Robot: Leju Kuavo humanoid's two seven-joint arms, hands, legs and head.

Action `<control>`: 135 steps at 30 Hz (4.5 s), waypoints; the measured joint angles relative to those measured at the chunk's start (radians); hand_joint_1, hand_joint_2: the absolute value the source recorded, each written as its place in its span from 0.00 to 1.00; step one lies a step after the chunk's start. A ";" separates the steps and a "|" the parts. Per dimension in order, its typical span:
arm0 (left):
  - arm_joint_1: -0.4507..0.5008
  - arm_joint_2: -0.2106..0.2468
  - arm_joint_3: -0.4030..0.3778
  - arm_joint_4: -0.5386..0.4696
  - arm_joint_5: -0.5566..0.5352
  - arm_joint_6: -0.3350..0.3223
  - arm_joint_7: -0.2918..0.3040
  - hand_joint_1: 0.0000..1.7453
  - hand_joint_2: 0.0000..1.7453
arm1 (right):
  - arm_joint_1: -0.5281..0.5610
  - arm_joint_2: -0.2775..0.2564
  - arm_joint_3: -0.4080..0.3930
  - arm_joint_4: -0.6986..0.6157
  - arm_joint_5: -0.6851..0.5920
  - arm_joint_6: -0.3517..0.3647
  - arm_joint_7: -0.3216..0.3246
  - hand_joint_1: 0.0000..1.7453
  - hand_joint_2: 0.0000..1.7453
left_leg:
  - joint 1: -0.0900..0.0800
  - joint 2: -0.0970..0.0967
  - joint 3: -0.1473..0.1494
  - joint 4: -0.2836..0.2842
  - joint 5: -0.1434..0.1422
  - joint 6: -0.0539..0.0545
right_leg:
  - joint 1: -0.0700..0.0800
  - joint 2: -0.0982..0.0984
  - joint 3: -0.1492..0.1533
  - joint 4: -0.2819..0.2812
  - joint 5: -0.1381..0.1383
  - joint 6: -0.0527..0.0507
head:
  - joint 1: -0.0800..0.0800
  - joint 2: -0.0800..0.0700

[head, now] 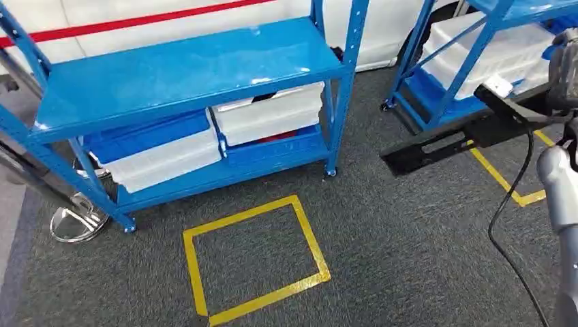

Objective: Take the parts from the cabinet and place them on the table.

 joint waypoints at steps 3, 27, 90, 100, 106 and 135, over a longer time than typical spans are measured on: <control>-0.004 -0.002 -0.003 0.000 0.000 0.001 0.000 0.00 1.00 | 0.004 -0.009 -0.001 -0.003 0.003 0.001 0.001 1.00 1.00 | 0.010 -0.039 -0.004 0.016 -0.022 -0.020 | -0.006 0.030 -0.003 -0.007 0.009 -0.018 | 0.000 0.000; 0.007 -0.007 -0.008 0.000 0.018 -0.011 -0.020 0.00 1.00 | 0.042 -0.051 0.005 -0.016 -0.035 0.001 -0.023 1.00 1.00 | 0.011 -0.040 0.029 -0.033 0.001 0.019 | -0.012 0.001 -0.011 0.035 0.011 0.036 | 0.000 0.000; 0.024 0.036 -0.035 0.002 0.036 -0.039 0.051 0.00 1.00 | -0.241 0.072 0.212 0.323 0.062 0.165 0.186 1.00 1.00 | 0.001 -0.018 0.012 -0.015 -0.008 0.005 | 0.015 -0.044 0.009 -0.022 -0.002 0.000 | -0.001 0.000; 0.027 0.035 -0.035 0.002 0.036 -0.039 0.055 0.00 1.00 | -0.238 0.095 0.223 0.339 0.068 0.163 0.202 1.00 1.00 | 0.016 -0.115 -0.136 0.319 -0.159 -0.021 | 0.016 0.093 0.007 -0.024 0.003 -0.042 | 0.000 0.000; 0.028 0.036 -0.035 0.002 0.035 -0.041 0.055 0.00 1.00 | -0.230 0.100 0.228 0.345 0.068 0.153 0.207 1.00 1.00 | 0.016 -0.209 0.000 -0.010 0.001 0.005 | 0.009 0.176 -0.002 -0.022 0.009 -0.028 | -0.001 0.000; 0.026 0.030 -0.040 0.005 0.038 -0.032 0.061 0.00 1.00 | -0.211 0.110 0.232 0.357 0.067 0.153 0.204 1.00 1.00 | 0.022 -0.221 -0.007 0.016 -0.014 0.008 | 0.008 0.158 -0.005 -0.017 0.007 -0.027 | -0.002 0.000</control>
